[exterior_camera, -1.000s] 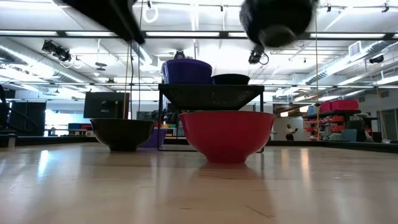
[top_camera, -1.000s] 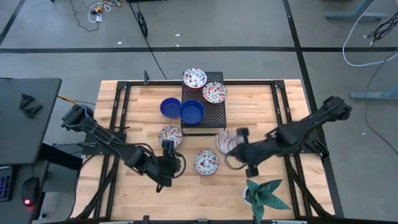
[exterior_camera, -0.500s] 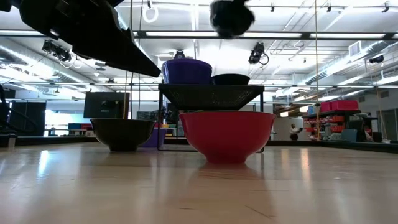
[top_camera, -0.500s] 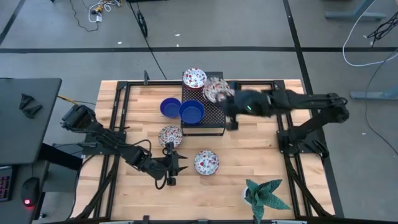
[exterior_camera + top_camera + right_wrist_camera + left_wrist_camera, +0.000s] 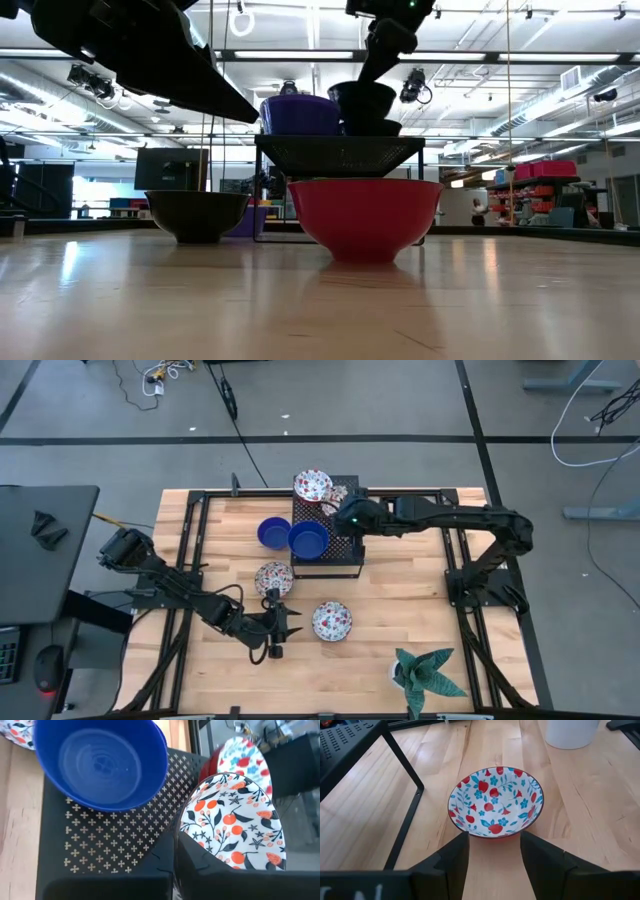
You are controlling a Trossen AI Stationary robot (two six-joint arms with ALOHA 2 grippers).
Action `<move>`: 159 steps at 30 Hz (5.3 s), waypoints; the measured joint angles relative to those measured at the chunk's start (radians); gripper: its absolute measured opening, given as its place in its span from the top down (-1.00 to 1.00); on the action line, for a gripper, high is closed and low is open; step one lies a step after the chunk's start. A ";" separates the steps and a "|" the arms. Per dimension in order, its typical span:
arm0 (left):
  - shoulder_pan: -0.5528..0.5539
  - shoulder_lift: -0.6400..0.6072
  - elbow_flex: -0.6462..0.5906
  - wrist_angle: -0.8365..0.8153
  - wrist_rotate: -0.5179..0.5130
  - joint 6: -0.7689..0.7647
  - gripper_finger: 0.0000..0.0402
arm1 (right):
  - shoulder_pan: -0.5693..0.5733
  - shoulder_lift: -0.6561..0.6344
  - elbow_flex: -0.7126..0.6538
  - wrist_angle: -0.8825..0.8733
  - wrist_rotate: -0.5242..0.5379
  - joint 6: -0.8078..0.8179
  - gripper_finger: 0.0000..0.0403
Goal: Pick & Place Mini bowls
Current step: Stack the bottom orange patterned bowl on the orange patterned bowl on the shelf, then stack the red patterned bowl on the red patterned bowl on the shelf
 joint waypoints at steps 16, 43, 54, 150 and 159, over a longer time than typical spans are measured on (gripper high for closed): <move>0.000 0.000 0.000 0.000 0.000 -0.001 0.10 | -0.039 0.002 -0.037 -0.012 -0.051 0.079 0.97; 0.000 0.000 0.000 0.001 0.001 -0.002 0.10 | -0.079 -0.004 -0.047 0.016 -0.154 0.121 0.74; 0.000 0.000 0.000 0.002 0.001 -0.006 0.10 | -0.114 0.001 -0.047 0.017 -0.200 0.146 0.89; -0.168 -0.213 0.132 -0.580 -0.281 -0.261 0.10 | 0.339 -0.111 0.030 0.375 -0.024 -0.172 0.97; -0.161 -0.213 0.132 -0.582 -0.281 -0.260 0.10 | -0.051 -0.006 0.164 0.357 -0.215 -0.192 0.98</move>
